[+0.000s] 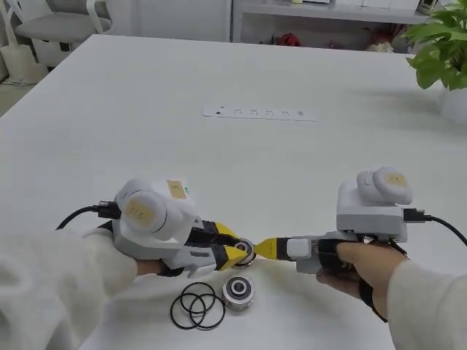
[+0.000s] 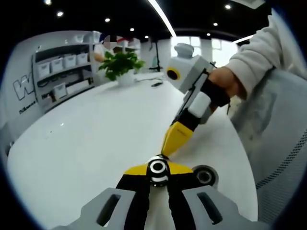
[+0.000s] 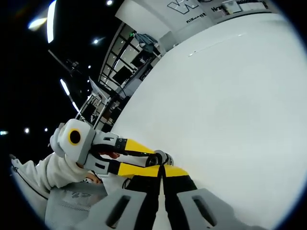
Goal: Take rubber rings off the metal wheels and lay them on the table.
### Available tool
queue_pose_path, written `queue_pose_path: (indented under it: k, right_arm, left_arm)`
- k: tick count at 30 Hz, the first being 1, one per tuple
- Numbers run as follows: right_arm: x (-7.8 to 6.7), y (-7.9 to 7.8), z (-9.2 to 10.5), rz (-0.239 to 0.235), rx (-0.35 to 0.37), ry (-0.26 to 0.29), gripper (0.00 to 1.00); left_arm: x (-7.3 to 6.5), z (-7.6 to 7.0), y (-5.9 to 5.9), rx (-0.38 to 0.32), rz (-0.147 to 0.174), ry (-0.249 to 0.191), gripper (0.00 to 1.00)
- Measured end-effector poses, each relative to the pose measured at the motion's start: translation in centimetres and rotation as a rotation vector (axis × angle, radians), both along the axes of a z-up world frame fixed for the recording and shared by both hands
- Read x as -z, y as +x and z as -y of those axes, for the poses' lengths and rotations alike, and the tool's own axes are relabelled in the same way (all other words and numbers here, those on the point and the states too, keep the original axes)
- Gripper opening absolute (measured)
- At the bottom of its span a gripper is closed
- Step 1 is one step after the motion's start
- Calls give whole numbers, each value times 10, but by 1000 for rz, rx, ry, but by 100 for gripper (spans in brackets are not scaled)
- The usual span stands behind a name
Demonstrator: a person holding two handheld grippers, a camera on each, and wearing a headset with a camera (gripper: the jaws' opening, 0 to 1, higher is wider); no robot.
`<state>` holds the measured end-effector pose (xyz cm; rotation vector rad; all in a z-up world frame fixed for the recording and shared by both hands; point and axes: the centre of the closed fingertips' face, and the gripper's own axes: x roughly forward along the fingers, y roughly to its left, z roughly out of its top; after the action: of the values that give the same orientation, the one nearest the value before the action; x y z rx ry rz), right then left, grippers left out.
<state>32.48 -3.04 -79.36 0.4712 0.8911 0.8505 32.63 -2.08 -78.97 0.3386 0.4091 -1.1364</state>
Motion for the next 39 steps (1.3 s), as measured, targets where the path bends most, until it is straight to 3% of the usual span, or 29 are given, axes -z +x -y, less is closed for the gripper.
queue_pose_path:
  k: [39]
  right_arm:
    - [-4,3,-2,-4,6,6,0]
  left_arm:
    - [0,0,0,-12,2,2,14]
